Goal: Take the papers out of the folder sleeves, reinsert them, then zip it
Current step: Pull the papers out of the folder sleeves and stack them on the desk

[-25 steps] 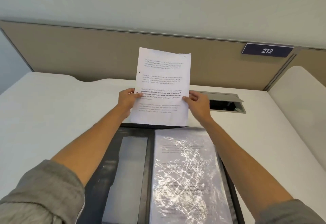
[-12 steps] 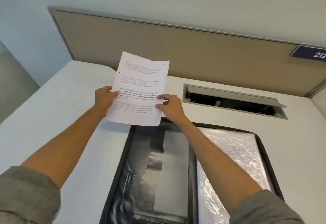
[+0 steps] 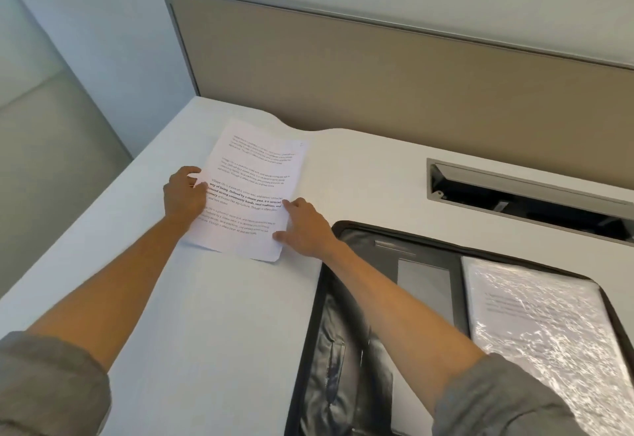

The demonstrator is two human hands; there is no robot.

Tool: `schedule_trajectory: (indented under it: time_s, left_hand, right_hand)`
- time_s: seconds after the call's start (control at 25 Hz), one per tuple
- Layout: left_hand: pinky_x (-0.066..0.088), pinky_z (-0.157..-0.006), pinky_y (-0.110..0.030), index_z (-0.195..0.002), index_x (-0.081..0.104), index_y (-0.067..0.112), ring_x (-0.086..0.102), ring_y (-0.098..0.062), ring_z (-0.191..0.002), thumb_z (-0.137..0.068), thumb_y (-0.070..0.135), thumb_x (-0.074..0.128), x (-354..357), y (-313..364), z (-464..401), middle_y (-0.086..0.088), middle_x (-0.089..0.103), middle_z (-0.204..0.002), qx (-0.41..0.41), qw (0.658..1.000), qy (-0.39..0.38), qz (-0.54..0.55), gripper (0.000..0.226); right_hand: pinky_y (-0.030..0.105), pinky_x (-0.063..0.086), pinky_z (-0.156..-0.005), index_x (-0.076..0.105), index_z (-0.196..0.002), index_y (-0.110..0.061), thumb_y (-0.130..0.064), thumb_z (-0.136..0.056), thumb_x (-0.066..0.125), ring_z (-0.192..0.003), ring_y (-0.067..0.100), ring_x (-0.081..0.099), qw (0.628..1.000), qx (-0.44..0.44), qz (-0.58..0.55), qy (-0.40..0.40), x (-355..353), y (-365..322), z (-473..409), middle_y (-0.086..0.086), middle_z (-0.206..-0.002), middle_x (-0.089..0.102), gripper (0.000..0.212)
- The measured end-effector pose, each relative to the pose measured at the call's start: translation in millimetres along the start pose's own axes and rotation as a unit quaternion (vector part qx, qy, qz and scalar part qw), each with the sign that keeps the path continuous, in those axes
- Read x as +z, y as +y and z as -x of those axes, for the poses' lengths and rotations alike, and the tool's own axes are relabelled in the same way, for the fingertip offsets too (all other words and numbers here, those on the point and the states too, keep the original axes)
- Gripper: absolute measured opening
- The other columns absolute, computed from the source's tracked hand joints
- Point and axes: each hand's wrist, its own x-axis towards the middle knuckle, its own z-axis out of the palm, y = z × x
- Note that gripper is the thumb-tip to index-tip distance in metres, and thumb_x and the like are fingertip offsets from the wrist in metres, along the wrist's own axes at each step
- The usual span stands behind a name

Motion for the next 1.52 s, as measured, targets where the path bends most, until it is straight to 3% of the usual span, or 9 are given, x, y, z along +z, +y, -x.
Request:
schedule_trajectory:
  time_s: [0.12, 0.24, 0.52, 1.0, 1.16, 1.28, 1.36, 1.44, 1.52]
  left_hand:
    - [0.028, -0.108, -0.051, -0.143, 0.041, 0.018, 0.033, -0.035, -0.136, -0.094, 0.040, 0.057, -0.4, -25.0, 4.1, -0.018, 0.037, -0.148, 0.100, 0.964, 0.016, -0.247, 0.056]
    - [0.009, -0.114, -0.052, -0.146, 0.038, 0.028, 0.013, -0.025, -0.146, -0.088, 0.070, 0.042, 6.8, -48.2, 10.4, -0.012, 0.021, -0.157, 0.113, 0.929, -0.046, -0.348, 0.071]
    - [-0.007, -0.115, -0.057, -0.154, 0.008, 0.038, -0.008, -0.022, -0.149, -0.080, 0.083, 0.023, -10.7, -65.5, -38.8, 0.000, -0.005, -0.164, 0.071, 0.914, -0.135, -0.377, 0.088]
    - [-0.011, -0.112, -0.060, -0.152, 0.006, 0.043, -0.015, -0.020, -0.148, -0.081, 0.081, 0.029, -28.3, -74.0, -91.8, 0.006, -0.010, -0.163, 0.044, 0.916, -0.164, -0.364, 0.085]
    - [-0.007, -0.113, -0.060, -0.153, 0.010, 0.038, -0.009, -0.021, -0.149, -0.089, 0.072, 0.030, -31.1, -64.5, -86.4, 0.001, -0.004, -0.164, 0.072, 0.927, -0.132, -0.345, 0.075]
    - [0.010, -0.115, -0.055, -0.144, 0.043, 0.020, 0.023, -0.028, -0.145, -0.099, 0.049, 0.042, -15.3, -63.9, -63.6, -0.009, 0.031, -0.156, 0.179, 0.946, -0.016, -0.268, 0.052]
    - [0.030, -0.107, -0.048, -0.117, 0.065, 0.012, 0.050, -0.032, -0.126, -0.095, 0.037, 0.051, -2.3, -49.4, -46.4, -0.011, 0.057, -0.134, 0.239, 0.951, 0.036, -0.193, 0.036]
    - [0.044, -0.090, -0.039, -0.096, 0.070, 0.011, 0.064, -0.031, -0.101, -0.090, 0.026, 0.058, 20.3, 12.3, 47.3, -0.009, 0.070, -0.109, 0.304, 0.946, 0.023, -0.109, 0.020]
    - [0.045, -0.083, -0.035, -0.093, 0.070, 0.014, 0.064, -0.027, -0.092, -0.090, 0.020, 0.061, 31.8, 29.5, 67.7, -0.004, 0.072, -0.100, 0.250, 0.966, 0.000, -0.065, 0.011]
  right_hand:
    - [0.047, 0.023, -0.111, 0.025, -0.152, -0.025, -0.063, -0.087, 0.053, -0.141, 0.029, 0.017, 0.991, -0.011, 0.130, 0.003, 17.4, -0.2, -9.2, 0.009, -0.155, 0.016, 0.080]
    - [0.053, 0.000, -0.118, 0.010, -0.156, -0.033, -0.073, -0.089, 0.036, -0.149, 0.022, -0.008, 0.988, -0.010, 0.152, -0.030, 34.1, -0.4, -22.7, 0.000, -0.164, -0.009, 0.082]
    - [0.053, -0.010, -0.118, -0.002, -0.156, -0.034, -0.071, -0.093, 0.027, -0.150, 0.016, -0.014, 0.992, -0.007, 0.120, -0.043, 52.9, -26.1, -67.4, -0.006, -0.164, -0.014, 0.078]
    - [0.057, -0.011, -0.117, 0.000, -0.155, -0.037, -0.068, -0.095, 0.025, -0.149, 0.018, -0.015, 0.991, -0.019, 0.124, -0.050, 59.4, -44.6, -111.3, -0.009, -0.163, -0.013, 0.073]
    - [0.053, -0.001, -0.120, 0.010, -0.156, -0.030, -0.067, -0.095, 0.028, -0.151, 0.020, -0.001, 0.996, -0.028, 0.084, 0.004, 47.8, -48.4, -104.2, -0.003, -0.165, -0.003, 0.074]
    - [0.045, 0.018, -0.118, 0.036, -0.149, -0.021, -0.058, -0.099, 0.034, -0.143, 0.023, 0.029, 0.993, -0.056, 0.031, 0.098, 43.6, -45.5, -82.2, 0.004, -0.158, 0.029, 0.062]
    - [0.039, 0.036, -0.105, 0.053, -0.136, -0.018, -0.050, -0.099, 0.040, -0.124, 0.022, 0.053, 0.988, -0.072, -0.005, 0.135, 37.4, -42.4, -71.0, 0.002, -0.137, 0.057, 0.050]
    - [0.035, 0.046, -0.088, 0.063, -0.123, -0.020, -0.045, -0.099, 0.042, -0.100, 0.019, 0.065, 0.981, -0.056, 0.002, 0.185, -3.4, -13.8, 16.2, -0.005, -0.112, 0.070, 0.040]
    - [0.032, 0.049, -0.078, 0.068, -0.111, -0.023, -0.039, -0.099, 0.046, -0.086, 0.015, 0.067, 0.984, -0.040, -0.008, 0.171, -6.8, -8.0, 23.1, -0.010, -0.096, 0.073, 0.030]
